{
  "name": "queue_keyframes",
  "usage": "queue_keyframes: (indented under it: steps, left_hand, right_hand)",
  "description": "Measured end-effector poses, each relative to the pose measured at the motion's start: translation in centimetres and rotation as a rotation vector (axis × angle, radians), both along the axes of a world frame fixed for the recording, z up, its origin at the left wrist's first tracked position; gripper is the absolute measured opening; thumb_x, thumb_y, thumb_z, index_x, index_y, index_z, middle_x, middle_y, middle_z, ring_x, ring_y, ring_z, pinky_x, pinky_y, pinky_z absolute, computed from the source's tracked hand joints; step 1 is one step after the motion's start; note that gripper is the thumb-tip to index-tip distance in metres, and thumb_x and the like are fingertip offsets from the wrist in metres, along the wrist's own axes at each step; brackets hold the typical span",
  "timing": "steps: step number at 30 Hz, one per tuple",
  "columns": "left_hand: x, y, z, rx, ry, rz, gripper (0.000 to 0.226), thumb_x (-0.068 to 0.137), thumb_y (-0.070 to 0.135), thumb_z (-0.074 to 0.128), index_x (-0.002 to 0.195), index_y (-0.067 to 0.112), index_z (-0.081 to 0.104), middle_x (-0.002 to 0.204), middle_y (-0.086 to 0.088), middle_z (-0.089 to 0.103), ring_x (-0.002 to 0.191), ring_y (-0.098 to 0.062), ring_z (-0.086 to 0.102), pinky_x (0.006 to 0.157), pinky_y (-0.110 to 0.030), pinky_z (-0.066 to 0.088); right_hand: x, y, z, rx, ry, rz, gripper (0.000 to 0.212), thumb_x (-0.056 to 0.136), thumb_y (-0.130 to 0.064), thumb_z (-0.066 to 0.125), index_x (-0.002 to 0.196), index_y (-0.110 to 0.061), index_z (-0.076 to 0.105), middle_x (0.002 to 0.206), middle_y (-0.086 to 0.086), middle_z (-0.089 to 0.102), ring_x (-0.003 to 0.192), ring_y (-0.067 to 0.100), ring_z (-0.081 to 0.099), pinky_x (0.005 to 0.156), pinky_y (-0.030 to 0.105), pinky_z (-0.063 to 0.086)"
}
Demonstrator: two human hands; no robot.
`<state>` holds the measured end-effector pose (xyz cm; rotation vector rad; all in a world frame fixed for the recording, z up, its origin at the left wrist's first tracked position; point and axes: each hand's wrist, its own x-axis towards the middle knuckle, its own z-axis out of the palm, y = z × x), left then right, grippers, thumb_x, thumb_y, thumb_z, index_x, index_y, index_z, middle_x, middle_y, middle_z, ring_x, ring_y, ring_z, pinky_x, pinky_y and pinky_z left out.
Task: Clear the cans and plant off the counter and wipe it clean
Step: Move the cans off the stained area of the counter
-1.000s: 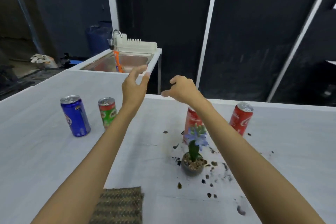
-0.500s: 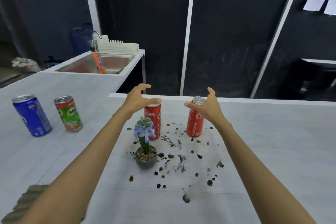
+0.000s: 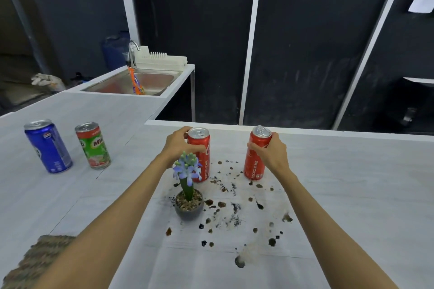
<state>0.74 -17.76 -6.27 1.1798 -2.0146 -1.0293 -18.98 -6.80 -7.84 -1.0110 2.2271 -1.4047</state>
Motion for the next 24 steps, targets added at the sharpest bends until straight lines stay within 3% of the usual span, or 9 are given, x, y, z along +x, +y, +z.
queue_keyframes:
  steps: [4,8,11,15,20,24]
  left_hand:
    - [0.3,-0.5,0.3,-0.077,0.072,0.052,0.05,0.075,0.019,0.073,0.121,0.012,0.052,0.123,-0.011,0.059,0.099,-0.017,0.052,0.083,-0.028,0.043]
    - [1.0,-0.9,0.8,-0.022,0.17,0.112,0.048,0.076,0.018,0.071,0.122,0.015,0.055,0.125,-0.012,0.058,0.11,-0.024,0.054,0.09,-0.035,0.047]
    - [2.0,-1.3,1.4,0.035,0.291,0.194,0.05,0.078,0.018,0.07,0.125,0.017,0.054,0.129,-0.01,0.054,0.116,-0.026,0.051,0.097,-0.042,0.048]
    - [4.9,-2.6,3.0,0.05,0.4,0.253,0.047,0.077,0.016,0.071,0.121,0.018,0.057,0.128,-0.01,0.055,0.117,-0.027,0.052,0.095,-0.048,0.049]
    - [10.6,-4.2,5.8,-0.083,0.33,0.299,0.043,0.076,0.015,0.071,0.118,0.019,0.059,0.124,-0.008,0.056,0.1,-0.016,0.051,0.083,-0.033,0.05]
    - [16.4,-5.5,6.6,-0.155,0.227,0.314,0.043,0.077,0.017,0.07,0.118,0.023,0.057,0.125,-0.006,0.055,0.102,-0.018,0.052,0.079,-0.031,0.048]
  right_hand:
    - [0.4,0.1,0.6,-0.052,0.023,-0.028,0.061,0.082,-0.025,0.068,0.132,-0.007,0.039,0.136,0.013,0.05,0.119,0.03,0.053,0.098,0.039,0.044]
    - [2.0,-0.3,3.0,-0.15,0.062,0.0,0.059,0.082,-0.025,0.068,0.131,-0.007,0.041,0.133,0.012,0.053,0.115,0.026,0.054,0.096,0.036,0.044]
    - [3.7,-0.9,5.8,-0.21,0.101,0.062,0.056,0.082,-0.025,0.069,0.128,-0.006,0.044,0.128,0.01,0.056,0.102,0.015,0.054,0.088,0.028,0.043]
    - [6.5,-2.5,9.4,-0.24,0.146,0.13,0.054,0.08,-0.028,0.07,0.125,-0.007,0.047,0.125,0.009,0.058,0.097,0.012,0.054,0.084,0.026,0.044]
    - [11.9,-5.4,12.3,-0.209,0.181,0.247,0.057,0.08,-0.029,0.07,0.126,-0.008,0.046,0.127,0.008,0.057,0.11,0.021,0.057,0.087,0.029,0.045]
    - [17.3,-8.0,12.8,-0.173,0.165,0.335,0.057,0.08,-0.03,0.07,0.126,-0.007,0.046,0.127,0.009,0.057,0.11,0.022,0.057,0.087,0.031,0.046]
